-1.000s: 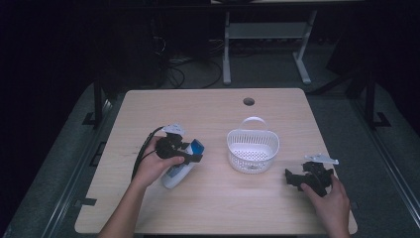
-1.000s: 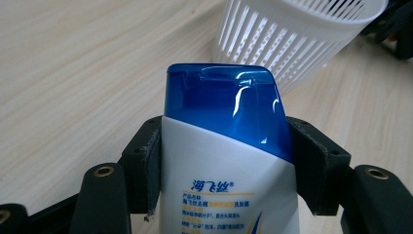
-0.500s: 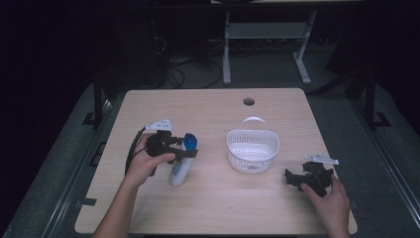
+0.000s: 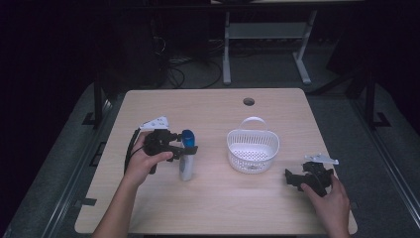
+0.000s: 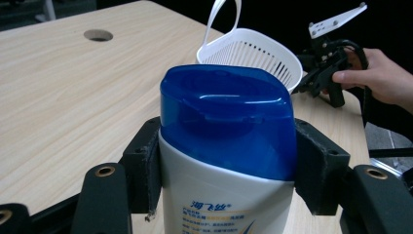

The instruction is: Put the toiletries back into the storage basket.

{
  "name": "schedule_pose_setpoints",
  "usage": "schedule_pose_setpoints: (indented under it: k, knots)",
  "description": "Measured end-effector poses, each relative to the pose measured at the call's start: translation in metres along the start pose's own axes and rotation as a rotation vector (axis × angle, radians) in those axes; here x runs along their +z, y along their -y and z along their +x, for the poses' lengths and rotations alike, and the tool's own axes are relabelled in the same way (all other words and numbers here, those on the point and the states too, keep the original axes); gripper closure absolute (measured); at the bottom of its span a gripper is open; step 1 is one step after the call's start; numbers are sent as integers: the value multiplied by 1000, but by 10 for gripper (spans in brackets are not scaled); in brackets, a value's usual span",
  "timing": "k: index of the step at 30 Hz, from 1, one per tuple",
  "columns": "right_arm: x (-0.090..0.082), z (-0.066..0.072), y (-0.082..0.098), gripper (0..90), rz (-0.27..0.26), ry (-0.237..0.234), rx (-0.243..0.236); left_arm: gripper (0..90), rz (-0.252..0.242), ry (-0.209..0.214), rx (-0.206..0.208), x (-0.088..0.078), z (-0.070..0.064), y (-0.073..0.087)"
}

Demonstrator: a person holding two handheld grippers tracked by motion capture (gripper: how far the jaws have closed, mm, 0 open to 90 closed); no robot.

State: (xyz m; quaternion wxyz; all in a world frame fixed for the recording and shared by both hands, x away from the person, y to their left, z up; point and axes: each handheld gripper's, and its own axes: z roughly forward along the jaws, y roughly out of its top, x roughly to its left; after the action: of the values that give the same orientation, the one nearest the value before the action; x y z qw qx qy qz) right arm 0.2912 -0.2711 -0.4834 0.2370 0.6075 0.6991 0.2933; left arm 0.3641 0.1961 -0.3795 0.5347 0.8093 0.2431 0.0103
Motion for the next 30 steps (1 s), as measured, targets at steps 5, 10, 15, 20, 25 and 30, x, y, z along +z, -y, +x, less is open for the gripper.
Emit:
schedule_pose_setpoints:
  k: [5,10,15,20,25,30]
  knots:
    - [0,0,0,4,0,0,0,372,-18,10,11,0,-2,-3]
    - [0,0,0,4,0,1,1,372,-30,15,21,-1,-4,-8]
    - [0,0,0,4,-1,0,-1,372,-49,23,31,-2,-6,-16]
    - [0,0,0,4,0,0,0,372,-56,30,43,-3,-8,-23]
    - [0,0,0,4,-1,1,-1,372,-57,33,52,-2,-9,-27]
    - [0,0,0,4,-1,1,1,372,-64,39,70,-1,-12,-39]
